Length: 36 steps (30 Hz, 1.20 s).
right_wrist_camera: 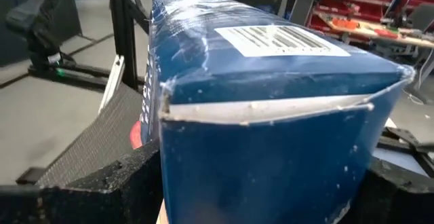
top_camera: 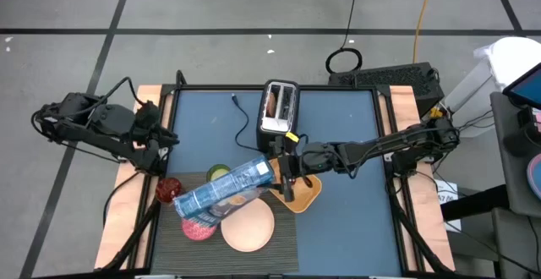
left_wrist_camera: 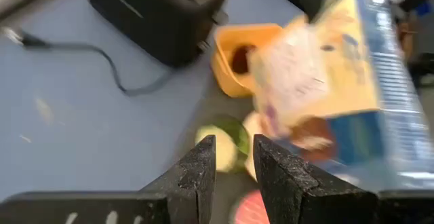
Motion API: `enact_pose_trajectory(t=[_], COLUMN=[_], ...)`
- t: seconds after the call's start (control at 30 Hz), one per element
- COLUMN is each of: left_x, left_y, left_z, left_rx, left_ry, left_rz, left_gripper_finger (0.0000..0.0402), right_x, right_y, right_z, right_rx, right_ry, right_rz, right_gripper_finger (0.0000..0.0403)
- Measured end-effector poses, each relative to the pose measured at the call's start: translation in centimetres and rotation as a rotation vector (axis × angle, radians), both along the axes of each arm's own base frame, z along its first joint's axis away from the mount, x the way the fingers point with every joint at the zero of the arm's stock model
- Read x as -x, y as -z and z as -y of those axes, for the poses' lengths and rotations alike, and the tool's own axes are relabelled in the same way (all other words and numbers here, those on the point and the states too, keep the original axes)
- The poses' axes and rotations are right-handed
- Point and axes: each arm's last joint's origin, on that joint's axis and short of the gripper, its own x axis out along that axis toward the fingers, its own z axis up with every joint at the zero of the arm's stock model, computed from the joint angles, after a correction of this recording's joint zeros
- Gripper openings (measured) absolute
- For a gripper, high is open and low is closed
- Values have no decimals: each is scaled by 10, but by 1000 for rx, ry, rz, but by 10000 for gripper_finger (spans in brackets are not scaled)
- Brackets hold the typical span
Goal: Arrange a breakfast setting
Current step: Pour the cereal from the blue cereal box into the red bowl
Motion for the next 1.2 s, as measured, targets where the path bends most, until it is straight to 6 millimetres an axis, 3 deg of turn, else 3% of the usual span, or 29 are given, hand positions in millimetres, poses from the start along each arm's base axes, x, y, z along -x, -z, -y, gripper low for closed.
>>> enact_pose_trajectory(t=[0.3,0.73,1.2], left_x=[10,4,-15], left_y=[9,39,60], left_z=[4,16,43], left_rx=[229,190,270], left_ry=[-6,93,193], left_rz=[-167,-318,-279], left_gripper_finger=[103,75,72], right_x=[-1,-1,0], right_y=[0,0,2], right_z=[4,6,6], right_rx=[-1,-44,-42], right_ry=[44,94,94], right_rz=[-2,-7,-21], right_gripper_finger=[313,313,313])
